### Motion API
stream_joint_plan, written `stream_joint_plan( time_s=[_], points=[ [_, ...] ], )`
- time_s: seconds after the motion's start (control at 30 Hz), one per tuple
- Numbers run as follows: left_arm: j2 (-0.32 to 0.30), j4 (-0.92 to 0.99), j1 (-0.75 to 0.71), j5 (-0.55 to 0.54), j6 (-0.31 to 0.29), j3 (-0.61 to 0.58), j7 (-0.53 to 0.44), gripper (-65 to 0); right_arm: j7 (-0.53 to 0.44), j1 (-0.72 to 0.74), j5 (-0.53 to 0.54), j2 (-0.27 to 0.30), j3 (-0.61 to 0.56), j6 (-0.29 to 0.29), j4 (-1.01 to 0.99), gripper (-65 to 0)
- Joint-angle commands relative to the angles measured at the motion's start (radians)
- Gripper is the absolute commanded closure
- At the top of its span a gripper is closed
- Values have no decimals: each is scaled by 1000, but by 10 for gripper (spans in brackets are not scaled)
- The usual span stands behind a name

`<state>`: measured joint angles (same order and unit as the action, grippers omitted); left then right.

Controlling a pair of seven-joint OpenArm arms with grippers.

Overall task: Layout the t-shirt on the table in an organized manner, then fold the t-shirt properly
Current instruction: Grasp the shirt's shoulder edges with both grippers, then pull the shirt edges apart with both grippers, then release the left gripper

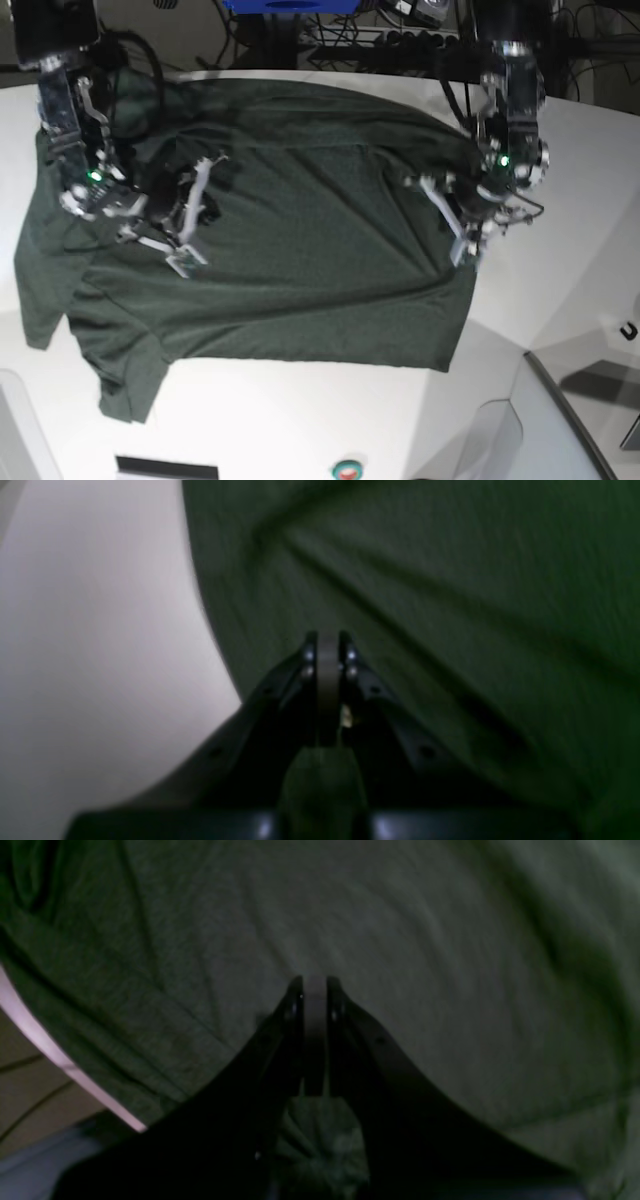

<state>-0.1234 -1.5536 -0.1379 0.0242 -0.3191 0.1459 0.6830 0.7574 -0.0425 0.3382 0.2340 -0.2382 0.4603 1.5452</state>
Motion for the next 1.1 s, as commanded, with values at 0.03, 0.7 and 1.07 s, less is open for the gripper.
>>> stream_joint_plan(
  time_s=[0.03, 0.7, 1.07],
  points=[
    [-25, -38, -53, 4, 7, 4, -9, 0, 23, 60, 9, -5, -11, -2, -61, -2],
    [-45, -41, -372, -4, 10, 103, -9, 0, -135, 315, 9, -9, -8, -4, -621, -2],
    [-19, -278, -434, -4, 10, 114, -4, 0, -339, 346, 14, 11, -8, -169, -690, 0]
  ],
)
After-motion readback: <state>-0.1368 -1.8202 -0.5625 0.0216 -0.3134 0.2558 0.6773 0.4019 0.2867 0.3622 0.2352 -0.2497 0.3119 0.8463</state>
